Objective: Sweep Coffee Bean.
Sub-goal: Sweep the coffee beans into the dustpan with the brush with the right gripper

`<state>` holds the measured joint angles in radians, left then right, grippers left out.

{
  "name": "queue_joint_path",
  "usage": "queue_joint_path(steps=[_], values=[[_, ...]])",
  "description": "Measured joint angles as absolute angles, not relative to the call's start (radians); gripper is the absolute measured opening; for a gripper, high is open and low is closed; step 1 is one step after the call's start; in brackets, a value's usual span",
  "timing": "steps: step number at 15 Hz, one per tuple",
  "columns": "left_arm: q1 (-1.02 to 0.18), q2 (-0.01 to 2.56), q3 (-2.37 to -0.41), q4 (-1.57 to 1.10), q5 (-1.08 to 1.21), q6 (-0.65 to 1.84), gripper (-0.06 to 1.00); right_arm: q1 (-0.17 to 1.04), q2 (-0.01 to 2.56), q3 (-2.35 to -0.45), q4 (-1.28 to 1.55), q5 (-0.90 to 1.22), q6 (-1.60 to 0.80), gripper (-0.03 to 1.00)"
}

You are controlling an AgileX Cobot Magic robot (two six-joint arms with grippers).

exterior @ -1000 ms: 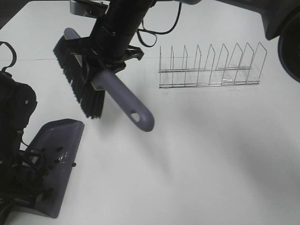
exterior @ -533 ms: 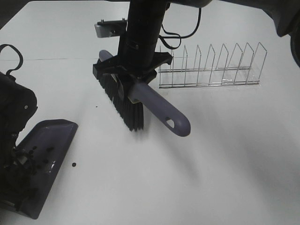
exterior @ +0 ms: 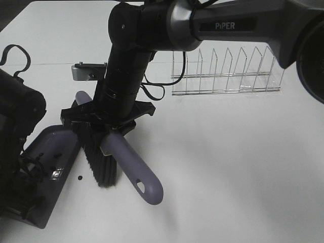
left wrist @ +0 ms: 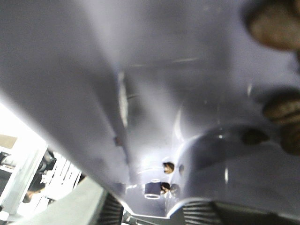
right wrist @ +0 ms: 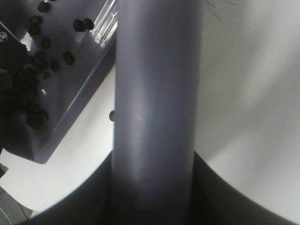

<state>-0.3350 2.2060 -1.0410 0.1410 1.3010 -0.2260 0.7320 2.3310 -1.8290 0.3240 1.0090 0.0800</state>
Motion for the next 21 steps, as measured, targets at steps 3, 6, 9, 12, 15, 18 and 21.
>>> queue_joint_path(steps=[3,6,9,12,15,18,21], values=[[-0.335,2.213,-1.044,0.128,1.302,-0.213,0.31,0.73,2.348,-1.829,0.388,0.978,0.054,0.34],[-0.335,2.214,-1.047,0.085,1.303,-0.199,0.32,0.73,2.363,-1.827,0.498,0.928,0.0,0.34],[-0.335,2.214,-1.047,0.033,1.303,-0.183,0.32,0.727,2.366,-1.826,0.544,0.823,-0.041,0.34],[-0.335,2.214,-1.047,0.017,1.303,-0.171,0.32,0.677,2.375,-1.859,0.698,0.797,-0.145,0.34],[-0.335,2.214,-1.047,0.016,1.303,-0.17,0.32,0.599,2.369,-1.873,0.775,0.857,-0.228,0.34],[-0.335,2.214,-1.047,0.019,1.303,-0.171,0.32,0.592,2.328,-1.873,0.548,0.965,-0.175,0.34],[-0.335,2.214,-1.047,0.023,1.303,-0.178,0.32,0.591,2.307,-1.853,0.386,1.028,-0.108,0.34]])
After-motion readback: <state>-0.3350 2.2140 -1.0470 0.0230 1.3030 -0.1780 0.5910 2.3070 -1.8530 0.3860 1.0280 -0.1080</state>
